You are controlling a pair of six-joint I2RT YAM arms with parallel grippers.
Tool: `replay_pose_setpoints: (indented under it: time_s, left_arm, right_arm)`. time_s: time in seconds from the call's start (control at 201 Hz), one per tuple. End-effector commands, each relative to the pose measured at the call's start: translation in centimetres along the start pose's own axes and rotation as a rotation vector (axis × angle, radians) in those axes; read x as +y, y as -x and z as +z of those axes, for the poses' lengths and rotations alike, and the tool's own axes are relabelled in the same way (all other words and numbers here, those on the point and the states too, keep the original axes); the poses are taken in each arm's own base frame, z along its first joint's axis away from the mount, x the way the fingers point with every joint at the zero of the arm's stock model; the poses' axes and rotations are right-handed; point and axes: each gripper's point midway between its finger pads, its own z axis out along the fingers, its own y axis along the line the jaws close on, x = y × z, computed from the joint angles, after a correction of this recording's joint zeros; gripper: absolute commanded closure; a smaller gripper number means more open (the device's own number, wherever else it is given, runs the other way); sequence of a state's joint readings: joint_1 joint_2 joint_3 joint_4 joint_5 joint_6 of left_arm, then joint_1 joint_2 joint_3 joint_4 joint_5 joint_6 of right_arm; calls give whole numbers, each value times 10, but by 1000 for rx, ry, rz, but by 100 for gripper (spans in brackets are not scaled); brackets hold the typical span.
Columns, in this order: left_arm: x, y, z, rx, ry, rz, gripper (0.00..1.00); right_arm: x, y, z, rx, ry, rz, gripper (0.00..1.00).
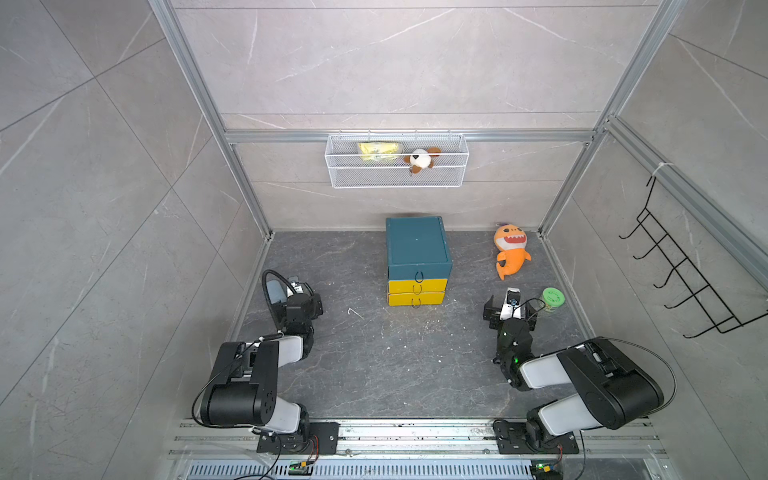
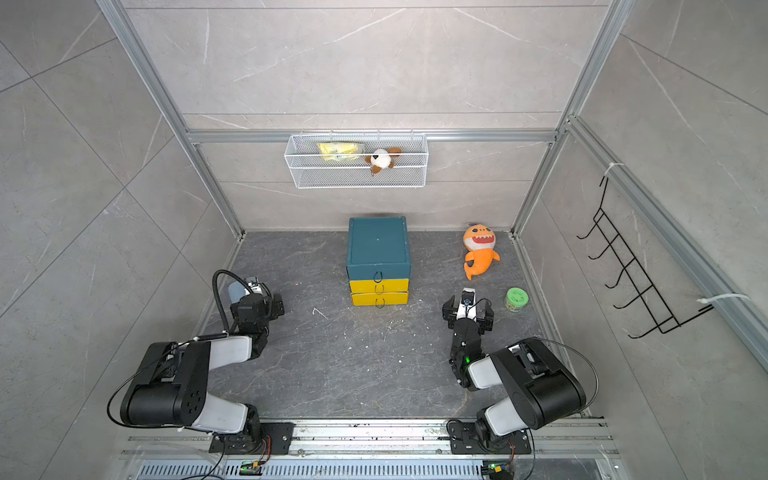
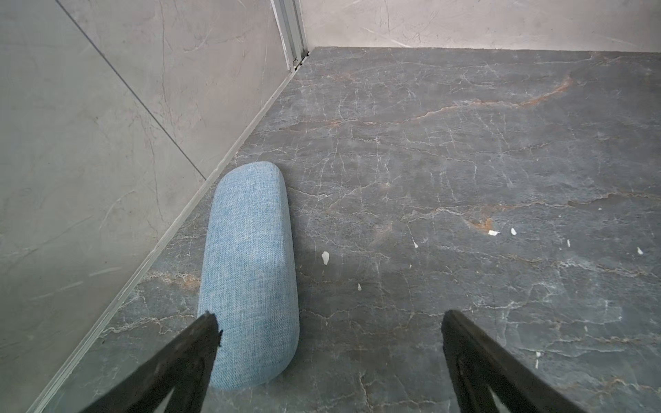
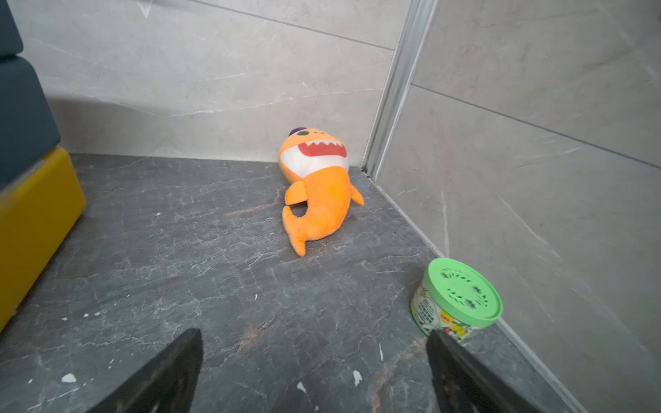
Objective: Place the umbrella in the drawer by color
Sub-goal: Reset both arms
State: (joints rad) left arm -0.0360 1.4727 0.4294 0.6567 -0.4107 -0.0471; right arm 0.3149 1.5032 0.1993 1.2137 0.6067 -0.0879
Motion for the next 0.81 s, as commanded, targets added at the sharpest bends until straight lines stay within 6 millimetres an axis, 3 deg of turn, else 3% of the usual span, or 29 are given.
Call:
replay_pose_setpoints:
  time_s: [0.0,0.07,0.114,0.169,0.249,0.299,0.403,0.532,0.582,0.637,0.682,0.722,0.806]
  left_arm:
    - [-2,15,3,-30,-11,-19,0]
    - [-2,15,3,-31,-13,-18,0]
    - [-2,14,3,-29,-11,-18,0]
    - [-1,15,2,-31,-10,-19,0]
    - [-2,14,3,-26,-10,-16,0]
    - [-2,14,4,-25,-10,-13,0]
    - [-5,15,9,19,-12,11,0]
    - [-17,8,41,230,-1,87,0]
    - [-26,-18,51,476,-11,115,0]
    - [-48,-31,66,577,-49,227,0]
    - [-50,-26,69,512,91,378,0]
    - [-46,-8,61,364,262,462,0]
    - [-53,11,32,152,238,434,0]
  right_arm:
    - [16,-1,12,56,133,35,0]
    - [13,-15,21,99,177,77,0]
    - [10,-8,24,29,166,82,0]
    - [11,-19,22,124,177,87,0]
    - [10,-12,29,78,165,82,0]
    - [14,-20,30,154,177,67,0]
    - [14,-18,34,145,172,64,0]
    - [15,-18,34,141,174,64,0]
    - [15,-17,34,138,174,65,0]
    - [14,-16,35,135,173,65,0]
    - [15,-17,34,137,174,64,0]
    - [14,-16,35,134,173,66,0]
    - [14,-17,35,136,173,65,0]
